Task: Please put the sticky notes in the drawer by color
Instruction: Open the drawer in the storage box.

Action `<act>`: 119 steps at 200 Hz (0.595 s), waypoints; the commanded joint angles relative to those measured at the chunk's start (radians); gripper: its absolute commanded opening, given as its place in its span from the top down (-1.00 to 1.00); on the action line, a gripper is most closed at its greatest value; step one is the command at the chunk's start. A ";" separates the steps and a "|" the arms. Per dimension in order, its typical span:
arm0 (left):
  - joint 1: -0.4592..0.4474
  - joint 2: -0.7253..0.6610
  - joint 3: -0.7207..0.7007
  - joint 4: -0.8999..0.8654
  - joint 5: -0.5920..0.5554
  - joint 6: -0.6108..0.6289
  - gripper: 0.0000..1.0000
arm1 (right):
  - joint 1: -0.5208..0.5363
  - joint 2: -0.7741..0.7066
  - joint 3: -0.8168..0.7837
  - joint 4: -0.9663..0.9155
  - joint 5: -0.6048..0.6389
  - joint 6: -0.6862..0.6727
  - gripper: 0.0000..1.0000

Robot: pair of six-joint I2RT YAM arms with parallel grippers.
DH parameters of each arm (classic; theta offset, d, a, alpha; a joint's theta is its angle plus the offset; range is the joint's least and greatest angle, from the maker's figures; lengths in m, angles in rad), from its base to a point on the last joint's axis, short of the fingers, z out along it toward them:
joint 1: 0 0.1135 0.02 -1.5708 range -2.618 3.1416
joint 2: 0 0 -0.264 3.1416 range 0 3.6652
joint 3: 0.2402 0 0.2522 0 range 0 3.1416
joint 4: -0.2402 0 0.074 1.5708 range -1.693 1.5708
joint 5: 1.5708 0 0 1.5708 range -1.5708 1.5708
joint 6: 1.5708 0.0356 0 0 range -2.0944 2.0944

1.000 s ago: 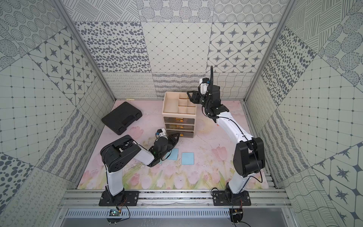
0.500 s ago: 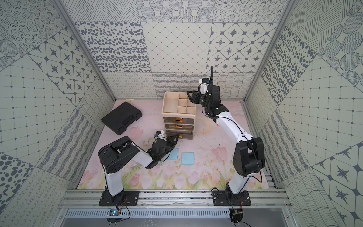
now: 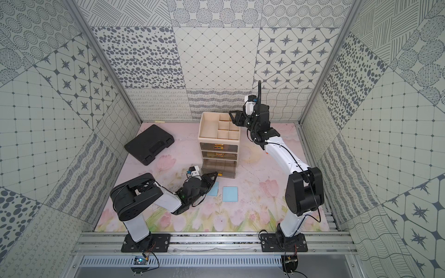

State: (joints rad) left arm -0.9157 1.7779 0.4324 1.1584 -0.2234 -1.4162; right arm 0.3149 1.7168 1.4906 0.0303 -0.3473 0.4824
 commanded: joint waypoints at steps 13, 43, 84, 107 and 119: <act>-0.057 -0.068 -0.050 -0.023 -0.057 0.030 0.83 | 0.010 0.055 -0.006 -0.089 0.010 0.014 -0.06; -0.066 -0.086 -0.068 -0.029 -0.064 0.027 0.82 | 0.011 0.052 -0.007 -0.095 0.013 0.012 -0.06; -0.084 -0.089 -0.086 -0.010 -0.078 0.019 0.81 | 0.012 0.048 -0.010 -0.099 0.017 0.011 -0.06; -0.090 -0.097 -0.089 -0.020 -0.085 0.020 0.81 | 0.014 0.056 -0.006 -0.099 0.018 0.013 -0.06; -0.093 -0.098 -0.087 -0.020 -0.084 0.018 0.81 | 0.016 0.063 0.000 -0.102 0.017 0.016 -0.06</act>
State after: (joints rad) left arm -0.9936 1.6936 0.3508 1.1240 -0.2867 -1.4403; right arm 0.3183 1.7214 1.4929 0.0353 -0.3325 0.4831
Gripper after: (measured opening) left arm 0.177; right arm 0.529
